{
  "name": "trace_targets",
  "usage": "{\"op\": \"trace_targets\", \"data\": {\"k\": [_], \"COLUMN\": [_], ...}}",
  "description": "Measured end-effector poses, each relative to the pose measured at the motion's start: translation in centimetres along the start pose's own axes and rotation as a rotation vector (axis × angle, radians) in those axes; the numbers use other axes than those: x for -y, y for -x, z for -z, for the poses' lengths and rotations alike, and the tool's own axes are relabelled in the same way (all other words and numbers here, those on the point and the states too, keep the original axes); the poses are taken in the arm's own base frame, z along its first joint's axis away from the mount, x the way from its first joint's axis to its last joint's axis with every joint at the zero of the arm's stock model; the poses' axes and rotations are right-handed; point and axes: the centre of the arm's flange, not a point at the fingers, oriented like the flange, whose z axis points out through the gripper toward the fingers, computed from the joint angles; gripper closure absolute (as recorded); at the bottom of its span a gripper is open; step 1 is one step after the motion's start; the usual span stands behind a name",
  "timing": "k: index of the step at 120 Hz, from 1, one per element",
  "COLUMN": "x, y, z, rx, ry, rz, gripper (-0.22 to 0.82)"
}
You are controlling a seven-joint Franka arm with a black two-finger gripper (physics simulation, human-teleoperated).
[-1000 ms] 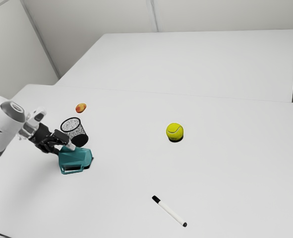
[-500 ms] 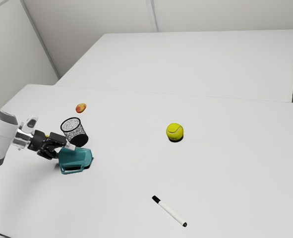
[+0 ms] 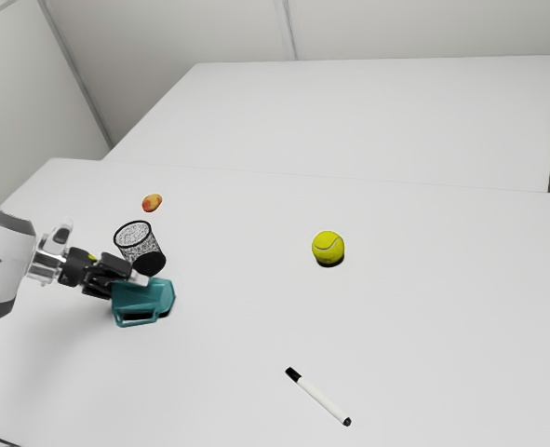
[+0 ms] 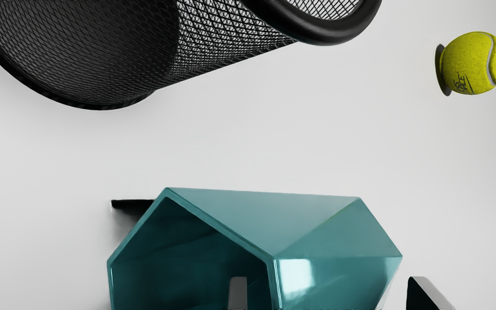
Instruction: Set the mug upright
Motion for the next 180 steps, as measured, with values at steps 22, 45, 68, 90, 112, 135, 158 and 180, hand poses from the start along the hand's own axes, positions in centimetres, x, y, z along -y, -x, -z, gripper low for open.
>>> {"op": "trace_targets", "data": {"k": [22, 45, 68, 90, 112, 135, 158, 180], "x": [-0.1, -0.7, -2.4, -5.0, -7.4, -10.0, -13.0, -16.8], "y": [-0.1, -0.2, -0.6, -1.5, -2.6, -4.2, -7.7, -10.5], "z": [-0.1, -0.3, -1.1, -1.5, -1.7, -1.7, -1.0, -2.5], "rx": [0.0, 0.002, 0.015, 0.019, 0.019, 0.008, 0.032, 0.167], "ry": [0.002, 0.0, 0.003, 0.013, 0.009, 0.003, -0.086, -0.254], "rz": [-0.019, -0.044, -0.09, -0.157, -0.22, -0.279, -0.392, -0.555], "gripper": [0.48, 0.66, 0.72, 0.76, 0.77, 0.77, 0.78, 0.78]}}
